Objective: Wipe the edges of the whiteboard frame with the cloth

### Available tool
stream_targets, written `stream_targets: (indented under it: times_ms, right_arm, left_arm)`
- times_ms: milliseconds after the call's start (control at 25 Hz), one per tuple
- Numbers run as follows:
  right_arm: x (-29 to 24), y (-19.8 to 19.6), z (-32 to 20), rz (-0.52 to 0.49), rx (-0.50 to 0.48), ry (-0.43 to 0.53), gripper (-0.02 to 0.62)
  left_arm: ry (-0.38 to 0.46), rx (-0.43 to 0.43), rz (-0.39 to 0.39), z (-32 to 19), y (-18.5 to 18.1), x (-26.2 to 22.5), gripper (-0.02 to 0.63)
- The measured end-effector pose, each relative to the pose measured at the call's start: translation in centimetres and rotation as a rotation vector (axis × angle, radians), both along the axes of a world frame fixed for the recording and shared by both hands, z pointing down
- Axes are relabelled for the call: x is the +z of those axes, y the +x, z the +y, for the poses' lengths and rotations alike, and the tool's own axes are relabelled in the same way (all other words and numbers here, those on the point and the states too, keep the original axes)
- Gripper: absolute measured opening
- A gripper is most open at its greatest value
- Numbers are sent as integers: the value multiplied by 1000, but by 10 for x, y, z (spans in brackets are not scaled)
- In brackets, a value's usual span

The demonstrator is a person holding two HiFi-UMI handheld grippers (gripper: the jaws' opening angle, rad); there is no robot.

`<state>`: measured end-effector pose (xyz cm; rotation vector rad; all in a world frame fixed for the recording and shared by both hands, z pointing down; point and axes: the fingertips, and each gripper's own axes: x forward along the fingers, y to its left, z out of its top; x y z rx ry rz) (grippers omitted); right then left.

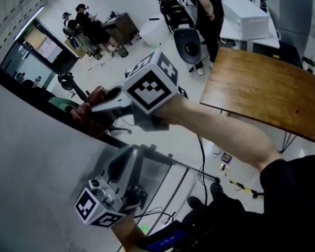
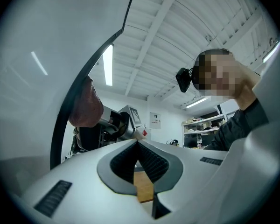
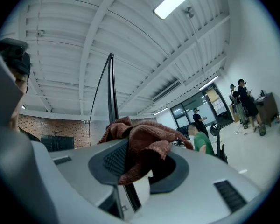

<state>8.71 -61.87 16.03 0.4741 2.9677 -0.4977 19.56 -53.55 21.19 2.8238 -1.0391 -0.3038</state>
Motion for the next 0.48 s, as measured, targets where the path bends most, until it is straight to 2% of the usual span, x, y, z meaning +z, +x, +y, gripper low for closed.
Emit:
stream_targets:
  times_ms: [480]
  right_arm:
    - [48,2,-1,54,10,-26,124]
  left_arm:
    - [-60,-24,8,-1,1,32,-9]
